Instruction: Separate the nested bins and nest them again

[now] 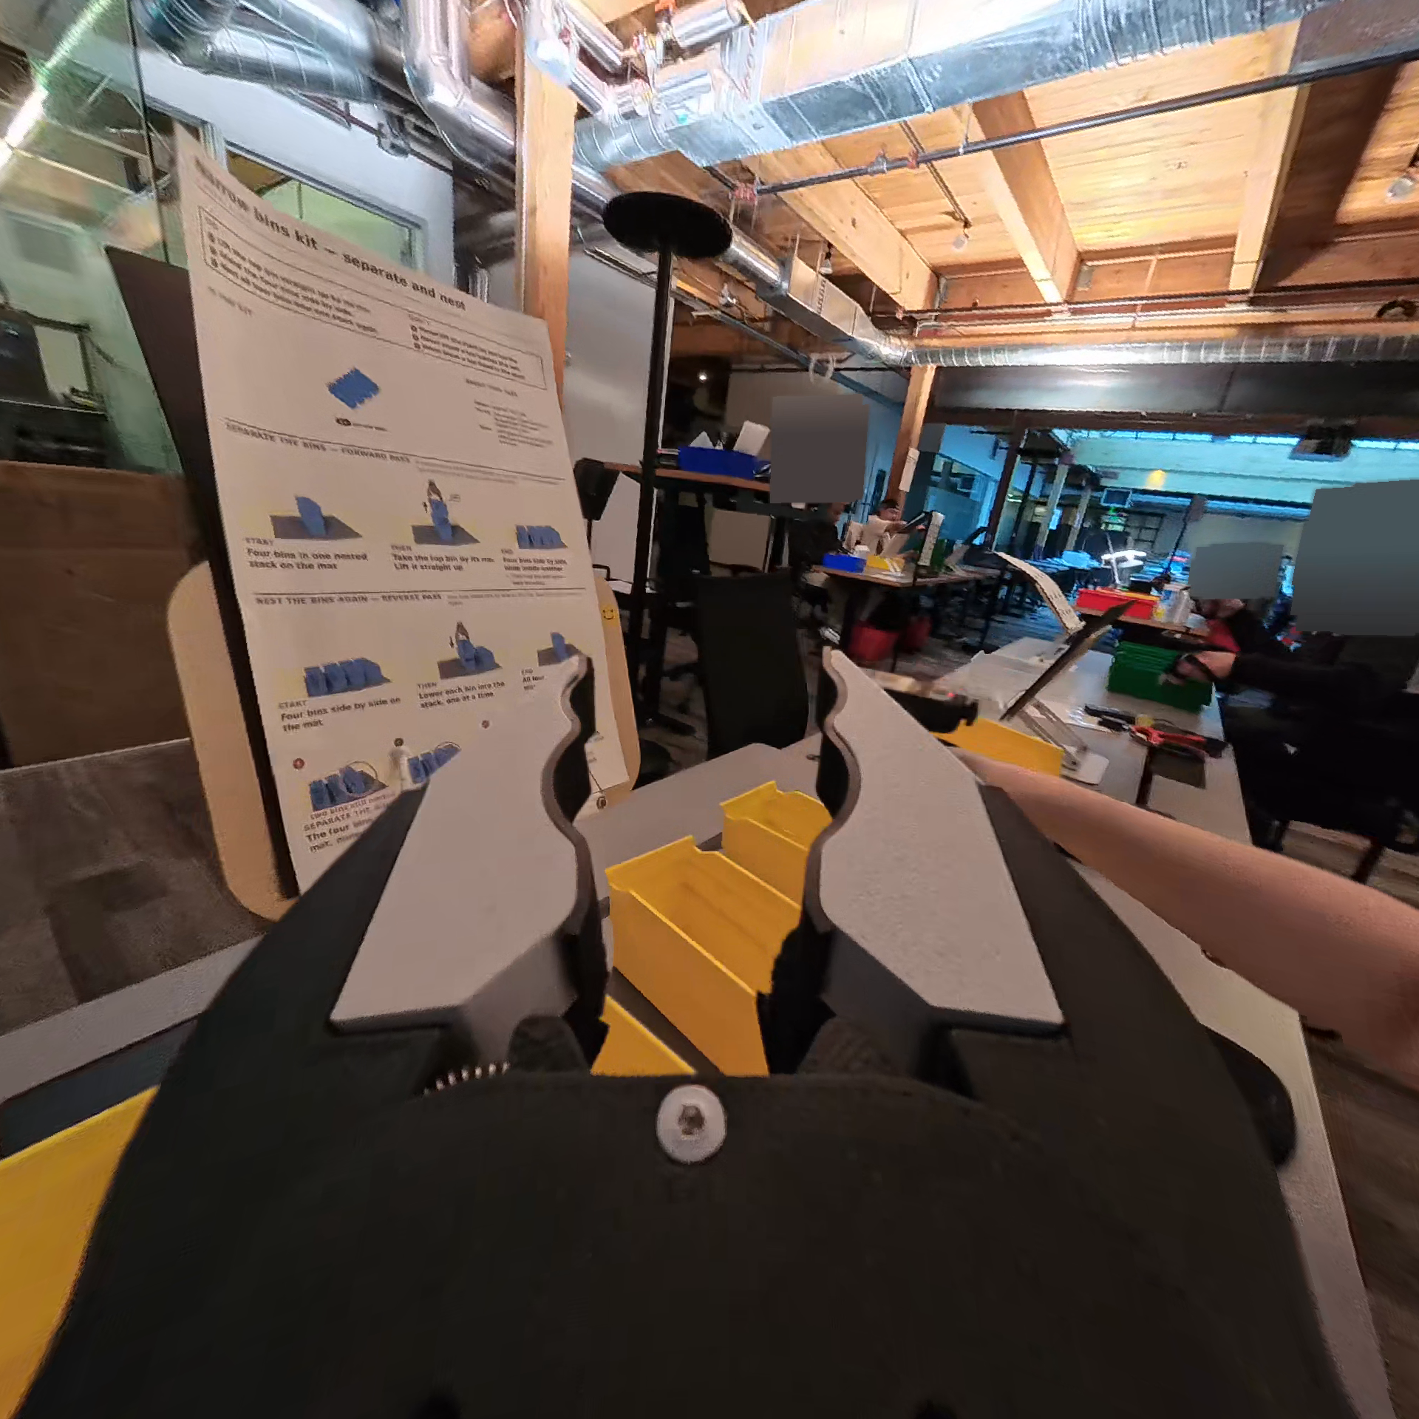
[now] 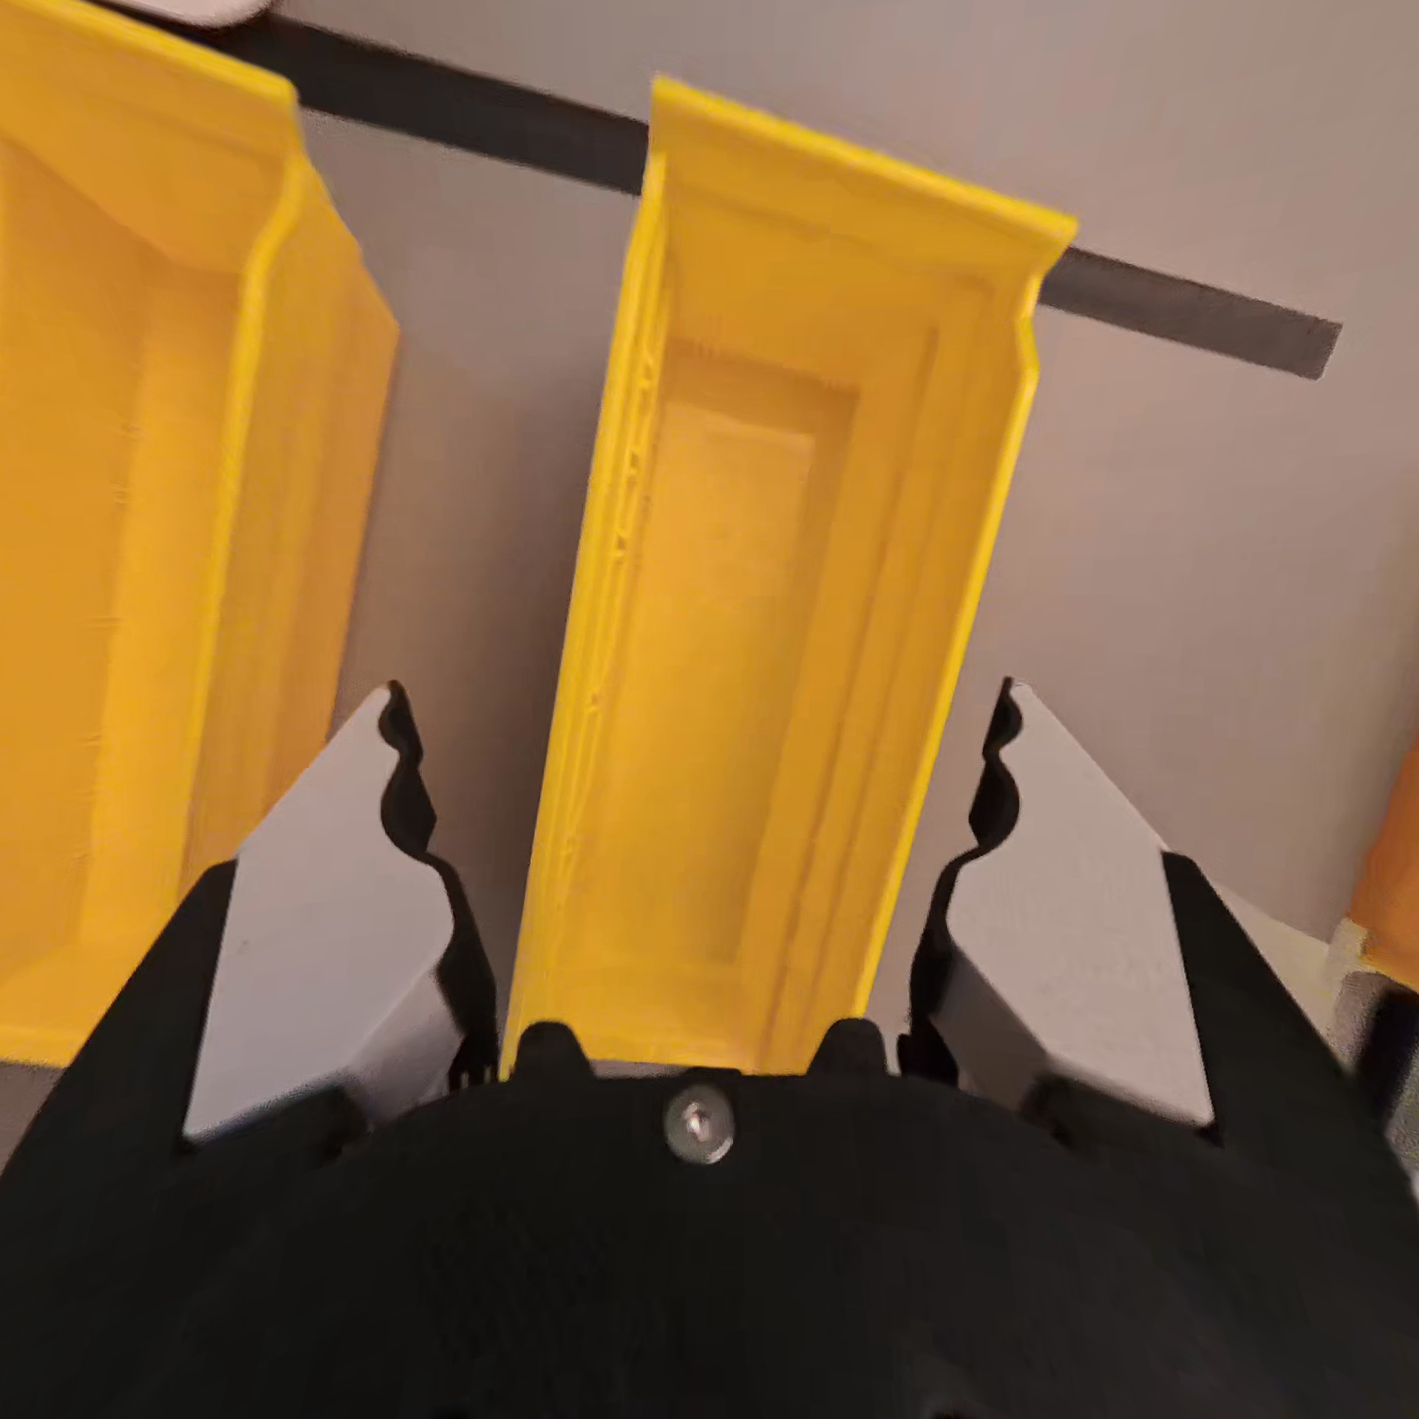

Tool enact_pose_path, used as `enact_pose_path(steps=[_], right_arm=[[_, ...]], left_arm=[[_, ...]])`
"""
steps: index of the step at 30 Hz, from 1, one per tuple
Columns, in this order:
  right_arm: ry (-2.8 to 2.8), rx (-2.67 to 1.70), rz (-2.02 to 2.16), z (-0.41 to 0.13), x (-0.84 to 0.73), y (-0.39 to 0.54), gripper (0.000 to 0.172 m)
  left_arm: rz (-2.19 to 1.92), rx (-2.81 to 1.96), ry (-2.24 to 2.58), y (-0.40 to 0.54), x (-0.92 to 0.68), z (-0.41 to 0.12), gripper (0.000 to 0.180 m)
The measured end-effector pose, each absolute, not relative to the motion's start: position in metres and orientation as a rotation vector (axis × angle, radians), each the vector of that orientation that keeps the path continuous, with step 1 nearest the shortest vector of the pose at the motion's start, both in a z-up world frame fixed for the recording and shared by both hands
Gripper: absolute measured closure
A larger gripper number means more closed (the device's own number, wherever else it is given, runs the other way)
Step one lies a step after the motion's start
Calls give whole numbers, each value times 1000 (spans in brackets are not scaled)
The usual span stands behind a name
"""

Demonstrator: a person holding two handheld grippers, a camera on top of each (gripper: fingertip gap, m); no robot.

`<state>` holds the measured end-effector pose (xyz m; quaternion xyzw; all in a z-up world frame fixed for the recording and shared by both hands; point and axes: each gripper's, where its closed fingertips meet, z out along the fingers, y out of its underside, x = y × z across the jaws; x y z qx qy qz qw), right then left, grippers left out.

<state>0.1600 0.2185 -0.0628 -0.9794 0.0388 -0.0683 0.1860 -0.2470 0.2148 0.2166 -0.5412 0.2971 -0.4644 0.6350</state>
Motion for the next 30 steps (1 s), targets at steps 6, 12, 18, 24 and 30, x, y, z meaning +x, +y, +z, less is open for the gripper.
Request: enact_pose_path(steps=[6,12,18,24,30], right_arm=[[197,-2892,-220,-89,169,222,24],[334,-2979,-209,-103,186,211,26],[367,-2994,-13,-109,176,210,41],[350,-3039,-23,-106,172,205,55],[339,-3049,-19,-89,163,197,60]], left_arm=[[-1004,-1263,676,227,-257,210,124],[-1083,-1234,683,225,-263,212,127],[-1122,-1231,660,229,-269,212,128],[-1137,-1215,665,227,-271,214,130],[-1143,-1216,663,227,-273,213,131]])
